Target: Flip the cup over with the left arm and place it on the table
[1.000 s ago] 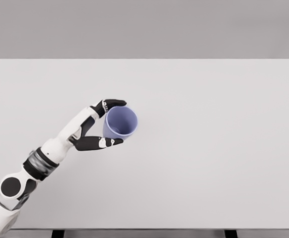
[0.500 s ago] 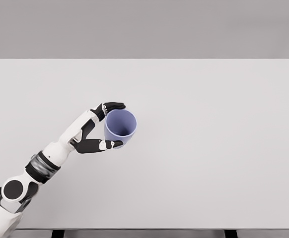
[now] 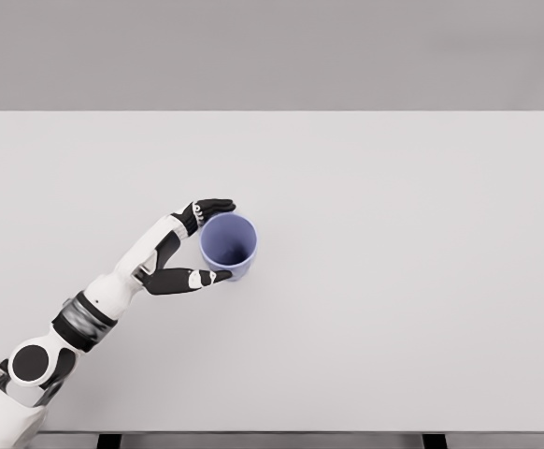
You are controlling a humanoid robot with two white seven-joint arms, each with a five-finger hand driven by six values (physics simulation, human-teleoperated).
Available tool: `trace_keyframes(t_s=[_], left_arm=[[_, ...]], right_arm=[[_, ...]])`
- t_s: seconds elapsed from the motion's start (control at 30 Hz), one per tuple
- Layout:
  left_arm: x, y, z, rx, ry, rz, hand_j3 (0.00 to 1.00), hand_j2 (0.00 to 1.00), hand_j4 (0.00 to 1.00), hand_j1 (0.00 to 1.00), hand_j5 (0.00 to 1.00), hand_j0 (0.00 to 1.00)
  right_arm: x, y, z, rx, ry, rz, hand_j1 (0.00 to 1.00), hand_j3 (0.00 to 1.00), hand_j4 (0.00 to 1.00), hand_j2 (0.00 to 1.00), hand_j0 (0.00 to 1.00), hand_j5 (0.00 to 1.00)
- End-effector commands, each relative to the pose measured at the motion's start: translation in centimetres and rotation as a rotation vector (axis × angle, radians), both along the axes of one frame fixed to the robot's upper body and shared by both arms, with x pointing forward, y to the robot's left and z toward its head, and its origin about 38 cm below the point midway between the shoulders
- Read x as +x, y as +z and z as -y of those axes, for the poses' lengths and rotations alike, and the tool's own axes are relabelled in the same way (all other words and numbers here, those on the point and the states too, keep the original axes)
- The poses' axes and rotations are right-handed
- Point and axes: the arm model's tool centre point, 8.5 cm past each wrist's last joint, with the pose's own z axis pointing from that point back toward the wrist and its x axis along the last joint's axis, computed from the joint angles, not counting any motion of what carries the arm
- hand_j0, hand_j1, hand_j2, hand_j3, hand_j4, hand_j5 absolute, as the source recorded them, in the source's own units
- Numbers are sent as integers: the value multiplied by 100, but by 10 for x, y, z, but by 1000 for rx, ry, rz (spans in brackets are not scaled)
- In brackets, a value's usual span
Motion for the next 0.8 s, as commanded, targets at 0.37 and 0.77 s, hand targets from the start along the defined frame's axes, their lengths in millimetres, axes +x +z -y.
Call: trace_keyframes(t_s=[0.37,0.77], left_arm=[[-2,-3,-1,-3,4,-10,100,100,100,100,100,100],[-3,1,-1,3,-2,1,100,100,100,100,100,100]], right_arm=[[0,0,0,0,-1,0,100,100,100,100,100,100],[0,0,0,0,-1,0,100,100,100,100,100,100]])
